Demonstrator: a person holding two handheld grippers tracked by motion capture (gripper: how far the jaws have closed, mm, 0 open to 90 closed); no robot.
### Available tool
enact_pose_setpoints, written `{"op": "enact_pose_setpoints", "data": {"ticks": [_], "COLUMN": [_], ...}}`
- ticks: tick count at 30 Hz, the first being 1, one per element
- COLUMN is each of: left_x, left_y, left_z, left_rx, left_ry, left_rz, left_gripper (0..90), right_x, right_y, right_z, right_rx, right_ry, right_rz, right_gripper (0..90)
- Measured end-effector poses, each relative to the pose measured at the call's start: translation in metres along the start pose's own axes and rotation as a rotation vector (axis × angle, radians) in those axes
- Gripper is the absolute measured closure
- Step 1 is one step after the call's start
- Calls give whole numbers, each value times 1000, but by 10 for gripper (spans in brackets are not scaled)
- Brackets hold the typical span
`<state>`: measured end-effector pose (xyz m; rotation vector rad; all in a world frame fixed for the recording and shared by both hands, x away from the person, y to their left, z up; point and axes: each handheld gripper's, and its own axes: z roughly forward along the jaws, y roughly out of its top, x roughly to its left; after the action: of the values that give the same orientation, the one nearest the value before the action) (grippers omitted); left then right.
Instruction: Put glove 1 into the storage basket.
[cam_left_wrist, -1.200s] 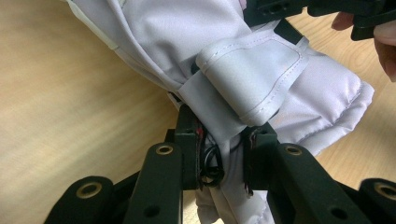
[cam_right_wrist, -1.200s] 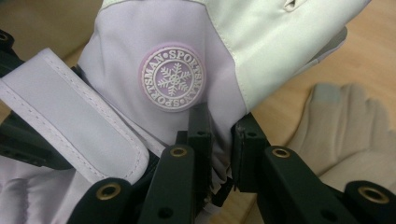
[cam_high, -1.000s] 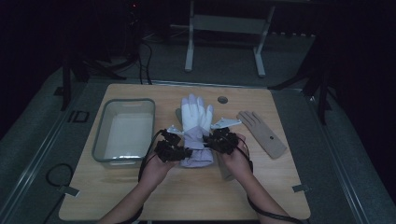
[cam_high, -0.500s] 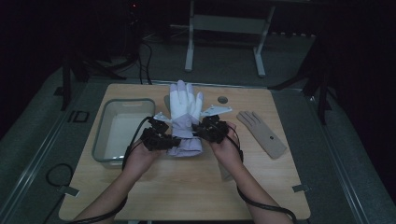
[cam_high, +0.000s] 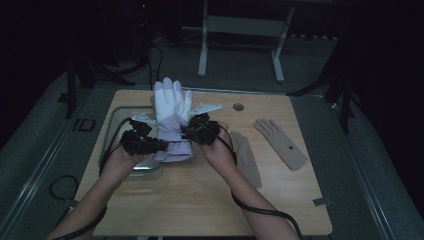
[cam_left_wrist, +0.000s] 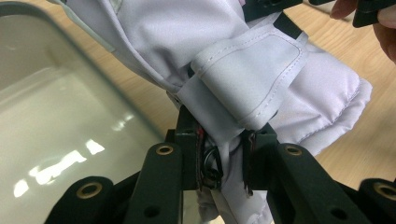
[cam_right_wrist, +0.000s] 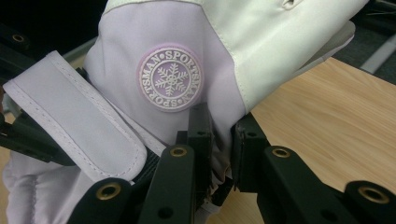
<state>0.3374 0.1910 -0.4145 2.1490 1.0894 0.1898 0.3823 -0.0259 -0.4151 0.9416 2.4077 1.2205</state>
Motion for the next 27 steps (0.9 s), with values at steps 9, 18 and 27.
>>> {"op": "enact_pose_setpoints", "data": {"ticks": [9, 18, 27], "left_x": [29, 63, 84], "left_y": [-19, -40, -59], "left_z": [-28, -44, -27], "left_rx": [30, 48, 104], "left_ry": [46, 54, 22], "left_rz": [-5, -26, -64], "left_gripper": [731, 731, 730], "right_x": [34, 57, 64], "right_y": [23, 37, 28], "right_z": [36, 67, 100], "right_rx": [0, 17, 78], "right_ry": [45, 73, 90], "right_rz": [-31, -32, -19], "right_gripper": [801, 801, 801]}}
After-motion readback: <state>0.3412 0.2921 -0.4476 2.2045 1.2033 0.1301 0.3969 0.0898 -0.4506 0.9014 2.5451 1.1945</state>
